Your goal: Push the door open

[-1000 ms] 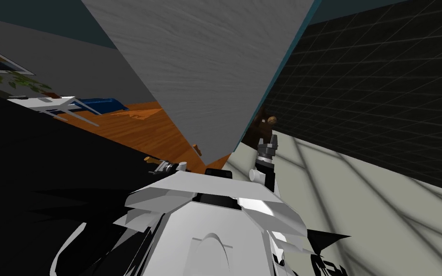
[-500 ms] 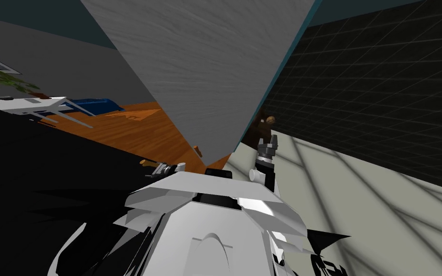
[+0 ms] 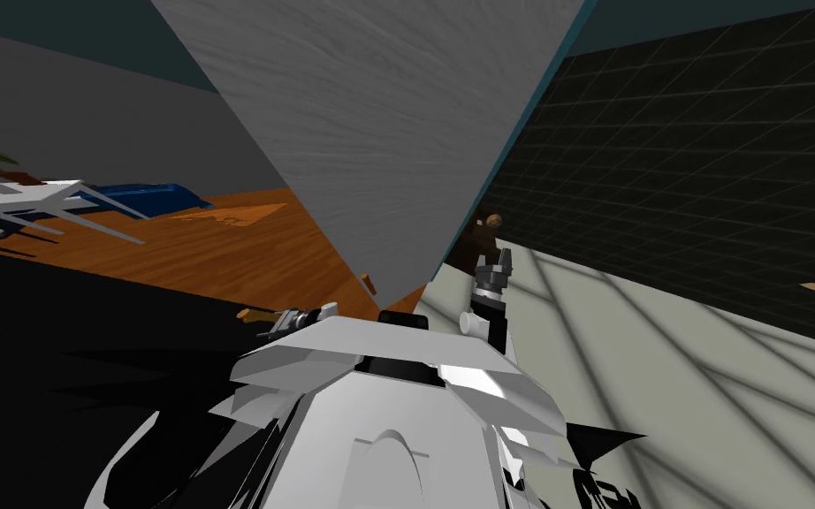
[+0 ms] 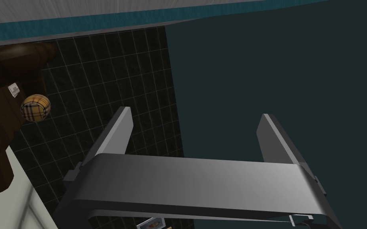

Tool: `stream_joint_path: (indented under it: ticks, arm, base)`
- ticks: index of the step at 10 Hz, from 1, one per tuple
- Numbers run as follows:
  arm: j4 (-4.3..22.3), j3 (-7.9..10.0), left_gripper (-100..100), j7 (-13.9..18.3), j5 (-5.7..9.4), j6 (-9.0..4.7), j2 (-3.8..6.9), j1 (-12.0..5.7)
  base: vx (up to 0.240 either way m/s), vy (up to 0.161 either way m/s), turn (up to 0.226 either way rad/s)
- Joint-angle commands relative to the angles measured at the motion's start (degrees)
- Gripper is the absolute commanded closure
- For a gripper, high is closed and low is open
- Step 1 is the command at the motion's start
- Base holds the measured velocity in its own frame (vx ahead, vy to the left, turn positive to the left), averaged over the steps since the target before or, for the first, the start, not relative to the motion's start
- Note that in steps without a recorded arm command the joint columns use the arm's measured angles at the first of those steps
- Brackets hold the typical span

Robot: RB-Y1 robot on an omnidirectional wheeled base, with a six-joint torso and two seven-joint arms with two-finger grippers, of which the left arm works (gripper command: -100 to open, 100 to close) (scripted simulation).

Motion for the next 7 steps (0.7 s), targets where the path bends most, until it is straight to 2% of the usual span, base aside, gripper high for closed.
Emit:
stream_joint_path:
  ticks: [1, 2, 3, 4, 5, 7]
  arm:
    - [1.16, 1.70, 100, 0.35, 0.93, -1.27, 0.52, 0.43]
    - [1.23, 2.49, 100, 0.17, 1.44, -1.58, 0.48, 0.42]
    - [1.23, 2.49, 100, 0.17, 1.44, -1.58, 0.48, 0.42]
    - [1.39, 4.07, 100, -0.19, 2.47, -2.19, 0.40, 0.39]
    - [1.39, 4.07, 100, -0.19, 2.47, -2.19, 0.40, 0.39]
    - [1.58, 5.91, 100, -0.62, 3.69, -2.91, 0.19, 0.23]
  base:
    - [0.014, 0.057, -0.073]
    - [0.024, 0.067, -0.103]
    - [0.020, 0.048, -0.029]
    - [0.046, 0.065, -0.155]
    - [0.038, 0.057, -0.080]
    - [0.044, 0.071, -0.105]
